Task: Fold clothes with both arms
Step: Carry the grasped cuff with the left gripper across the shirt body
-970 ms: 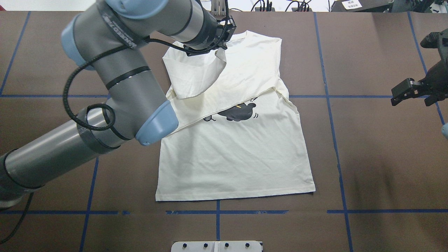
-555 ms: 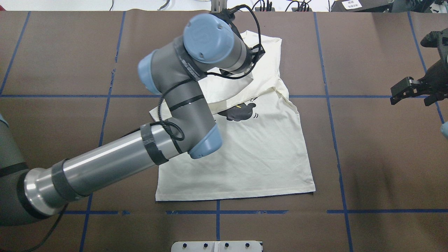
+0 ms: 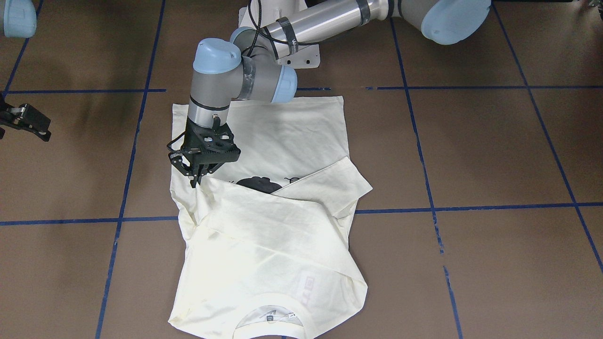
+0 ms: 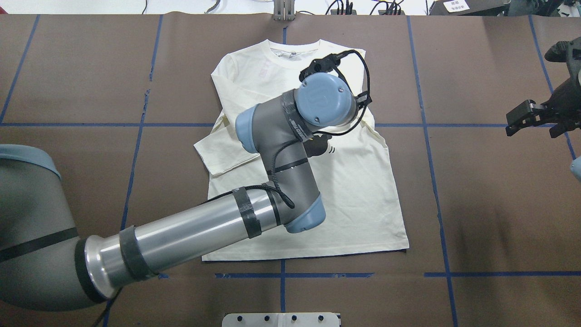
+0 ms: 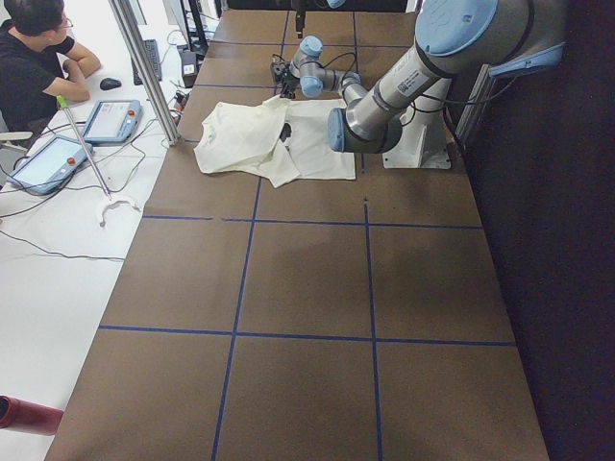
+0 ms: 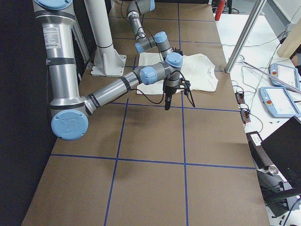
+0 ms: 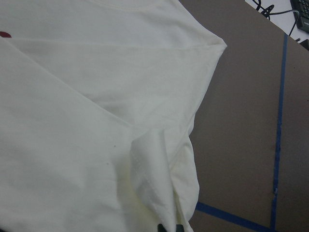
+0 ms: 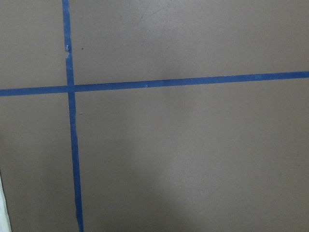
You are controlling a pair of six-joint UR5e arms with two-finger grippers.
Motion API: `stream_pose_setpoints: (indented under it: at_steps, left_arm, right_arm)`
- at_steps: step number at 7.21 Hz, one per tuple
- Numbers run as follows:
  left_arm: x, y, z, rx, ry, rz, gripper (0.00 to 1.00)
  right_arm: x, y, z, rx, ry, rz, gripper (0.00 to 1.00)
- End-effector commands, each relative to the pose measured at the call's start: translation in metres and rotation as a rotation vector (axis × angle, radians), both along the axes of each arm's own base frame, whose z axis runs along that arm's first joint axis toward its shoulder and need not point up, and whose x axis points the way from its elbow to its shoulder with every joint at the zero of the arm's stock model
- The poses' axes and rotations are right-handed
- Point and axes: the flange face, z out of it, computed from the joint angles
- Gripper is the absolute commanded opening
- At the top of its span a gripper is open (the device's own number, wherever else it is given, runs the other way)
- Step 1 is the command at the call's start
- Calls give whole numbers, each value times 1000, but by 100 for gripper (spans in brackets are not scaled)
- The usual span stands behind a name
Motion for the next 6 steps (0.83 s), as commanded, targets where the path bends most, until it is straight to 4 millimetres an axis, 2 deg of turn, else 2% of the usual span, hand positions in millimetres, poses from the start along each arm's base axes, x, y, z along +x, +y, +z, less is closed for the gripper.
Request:
stream_pose_setpoints:
  at_steps: [1,3,4,5,6]
  left_arm:
    - [13,22,-14,29,39,29,100]
    - [11,19,-7,75,16,42,100]
    - [-7,3,-15,116,2,64,100]
    - [-22,-15,4,91,-44,130,100]
    - [-58,-23,30,121,-102,176,100]
  right_arm:
    - [-2,-4,-6,9,-6,0,100]
    - [-5,-6,-13,24,-14,-5,100]
    - [-8,-9,-28,34,-41,-3,100]
    - [-12,-6,-39,46,-55,-7,100]
    - [-29,6,-53,30,-70,-1,100]
